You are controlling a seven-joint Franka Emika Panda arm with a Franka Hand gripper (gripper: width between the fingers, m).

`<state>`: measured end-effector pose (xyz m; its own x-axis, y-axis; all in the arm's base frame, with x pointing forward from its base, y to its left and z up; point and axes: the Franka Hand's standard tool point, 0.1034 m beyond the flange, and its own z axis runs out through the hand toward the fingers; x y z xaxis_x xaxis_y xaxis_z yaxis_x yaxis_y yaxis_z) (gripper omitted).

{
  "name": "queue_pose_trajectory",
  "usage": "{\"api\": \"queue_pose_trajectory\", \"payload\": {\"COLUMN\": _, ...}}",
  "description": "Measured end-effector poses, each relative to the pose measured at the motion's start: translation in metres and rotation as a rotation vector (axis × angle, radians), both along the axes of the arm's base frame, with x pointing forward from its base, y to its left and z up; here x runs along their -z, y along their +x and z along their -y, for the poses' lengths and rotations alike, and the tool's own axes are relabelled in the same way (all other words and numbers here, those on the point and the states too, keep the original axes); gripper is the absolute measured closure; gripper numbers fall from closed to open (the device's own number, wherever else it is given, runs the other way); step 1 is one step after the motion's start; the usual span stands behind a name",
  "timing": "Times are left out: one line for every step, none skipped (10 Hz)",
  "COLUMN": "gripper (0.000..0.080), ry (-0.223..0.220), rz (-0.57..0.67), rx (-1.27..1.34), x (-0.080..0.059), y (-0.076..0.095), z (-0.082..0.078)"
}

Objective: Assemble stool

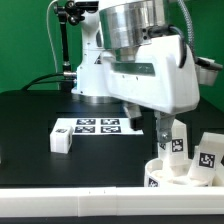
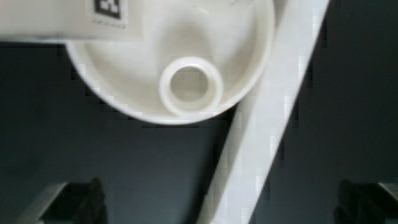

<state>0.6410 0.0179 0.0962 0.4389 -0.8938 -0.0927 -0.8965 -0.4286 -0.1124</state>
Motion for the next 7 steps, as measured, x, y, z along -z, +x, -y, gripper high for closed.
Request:
{"api": "queue_pose_trajectory", "payload": {"gripper": 0.015, "ry": -0.02, "rz": -0.008, "rx": -0.141, "x": -0.0024, "y": 0.0011, "z": 0.0124}}
{"api": "queue_pose_trajectory", "payload": {"gripper": 0.015, "ry": -0.028, "rz": 0.007, "rx": -0.21, "x": -0.0033, "y": 0.0033, "z": 0.0164}}
{"api": "queue_pose_trajectory", "payload": {"gripper": 0.015, "ry": -0.03, "rz": 0.013, "rx": -0.266, "x": -0.0028, "y": 0.003, "z": 0.0156}}
{"api": "queue_pose_trajectory", "payload": {"gripper": 0.015, "ry": -0.034, "rz": 0.021, "rx": -0.329, "x": -0.0028, "y": 0.003, "z": 0.0164}}
{"api": "queue_pose_trajectory", "payload": {"gripper": 0.015, "ry": -0.037, "rz": 0.03, "rx": -0.4, "x": -0.0028, "y": 0.003, "z": 0.017}}
{"api": "queue_pose_trajectory", "payload": {"gripper": 0.015, "ry": -0.04, "rz": 0.038, "rx": -0.464, "x": -0.0028, "y": 0.003, "z": 0.0173}}
{"api": "queue_pose_trajectory", "payload": {"gripper": 0.015, "ry": -0.047, "rz": 0.042, "rx": -0.521, "x": -0.0025, "y": 0.0026, "z": 0.0182}}
